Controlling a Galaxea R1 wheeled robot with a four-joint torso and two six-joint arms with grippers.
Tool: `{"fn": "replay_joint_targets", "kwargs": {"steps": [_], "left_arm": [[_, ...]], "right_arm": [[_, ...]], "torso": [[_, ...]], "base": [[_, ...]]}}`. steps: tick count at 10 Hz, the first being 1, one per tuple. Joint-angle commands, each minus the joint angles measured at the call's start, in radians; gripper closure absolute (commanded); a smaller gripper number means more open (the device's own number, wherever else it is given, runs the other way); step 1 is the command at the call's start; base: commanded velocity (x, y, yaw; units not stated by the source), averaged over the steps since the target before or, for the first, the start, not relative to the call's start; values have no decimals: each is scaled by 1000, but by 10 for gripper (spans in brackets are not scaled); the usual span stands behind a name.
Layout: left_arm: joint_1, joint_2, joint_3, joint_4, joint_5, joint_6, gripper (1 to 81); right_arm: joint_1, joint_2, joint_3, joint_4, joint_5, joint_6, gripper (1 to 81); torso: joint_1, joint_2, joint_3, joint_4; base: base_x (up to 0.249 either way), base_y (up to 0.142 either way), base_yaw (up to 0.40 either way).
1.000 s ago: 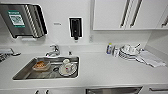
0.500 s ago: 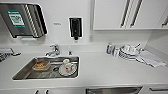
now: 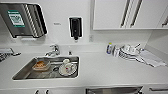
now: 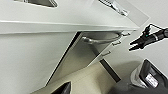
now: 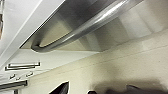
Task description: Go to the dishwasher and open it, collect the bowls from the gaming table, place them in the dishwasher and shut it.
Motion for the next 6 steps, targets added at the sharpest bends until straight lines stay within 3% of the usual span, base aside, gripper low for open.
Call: {"fn": "replay_joint_targets", "kwargs": {"steps": [1, 4, 6], "left_arm": [[-80, -28, 29, 16, 18, 6, 10], [-80, -19, 27, 16, 18, 9, 10], [-80, -20, 26, 25, 18, 10, 10]], "right_arm": [[166, -50, 10, 23, -68, 126, 10], [210, 34, -84, 21, -134, 217, 10], [215, 102, -156, 15, -143, 268, 10]], "torso": [[0, 0, 0, 0], [0, 0, 0, 0], [0, 0, 0, 0]], "base": [[0, 0, 0], [0, 0, 0], [0, 0, 0]]}}
